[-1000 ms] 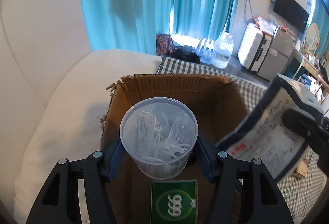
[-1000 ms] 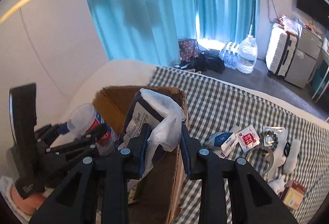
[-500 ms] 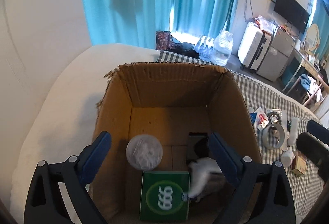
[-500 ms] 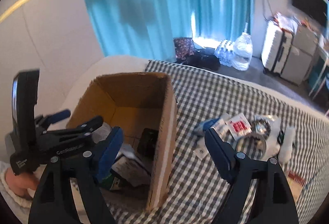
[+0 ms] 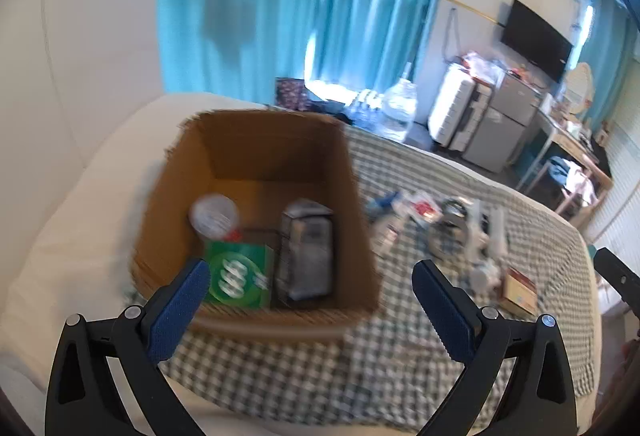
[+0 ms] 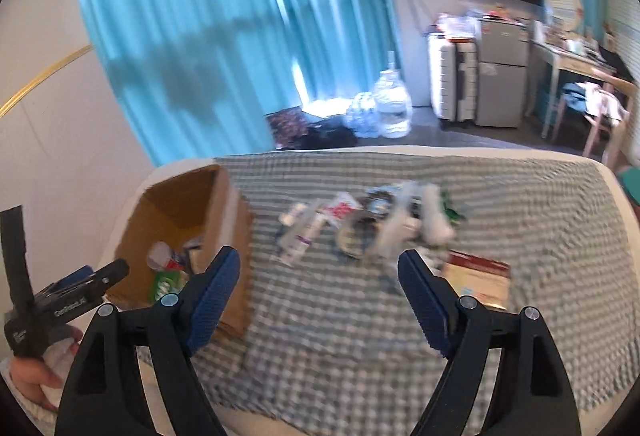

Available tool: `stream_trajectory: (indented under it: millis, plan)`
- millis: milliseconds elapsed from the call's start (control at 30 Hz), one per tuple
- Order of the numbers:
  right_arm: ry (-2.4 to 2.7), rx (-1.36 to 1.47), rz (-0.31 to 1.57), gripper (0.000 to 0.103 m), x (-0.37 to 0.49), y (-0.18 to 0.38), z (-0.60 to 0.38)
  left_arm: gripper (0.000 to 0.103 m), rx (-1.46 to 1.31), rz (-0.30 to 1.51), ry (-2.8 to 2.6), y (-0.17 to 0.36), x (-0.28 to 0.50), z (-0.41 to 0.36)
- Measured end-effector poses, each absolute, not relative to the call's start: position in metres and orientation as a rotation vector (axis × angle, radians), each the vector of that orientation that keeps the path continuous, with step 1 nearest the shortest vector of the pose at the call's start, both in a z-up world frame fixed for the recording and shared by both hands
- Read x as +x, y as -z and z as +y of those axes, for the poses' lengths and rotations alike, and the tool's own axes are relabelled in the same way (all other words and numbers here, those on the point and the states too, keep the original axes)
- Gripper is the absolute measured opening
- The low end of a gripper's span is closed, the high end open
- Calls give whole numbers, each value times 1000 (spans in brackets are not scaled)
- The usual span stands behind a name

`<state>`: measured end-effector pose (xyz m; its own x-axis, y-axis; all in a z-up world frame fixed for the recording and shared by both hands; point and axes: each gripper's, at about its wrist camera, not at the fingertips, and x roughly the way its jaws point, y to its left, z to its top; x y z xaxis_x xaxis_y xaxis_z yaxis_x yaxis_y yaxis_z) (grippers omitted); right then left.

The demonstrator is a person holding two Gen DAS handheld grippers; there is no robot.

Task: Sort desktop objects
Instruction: 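Move both tools back toward the remaining items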

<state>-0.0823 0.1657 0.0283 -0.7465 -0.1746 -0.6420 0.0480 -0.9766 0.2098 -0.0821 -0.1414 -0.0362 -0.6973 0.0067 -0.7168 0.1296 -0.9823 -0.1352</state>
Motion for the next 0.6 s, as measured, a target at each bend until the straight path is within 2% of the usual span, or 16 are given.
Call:
stream_trajectory:
  millis: [267, 433, 600]
  plan:
    - [2909, 1055, -397, 82, -29, -29, 237, 103, 1221, 190, 2899, 37, -49, -57]
    - [2927, 1025, -488, 82, -11, -22, 263, 103, 1225, 126, 2930, 37, -41, -28]
    - [2937, 1042, -496, 82, -10, -11, 270, 103, 1244, 36, 2957, 42, -41, -4]
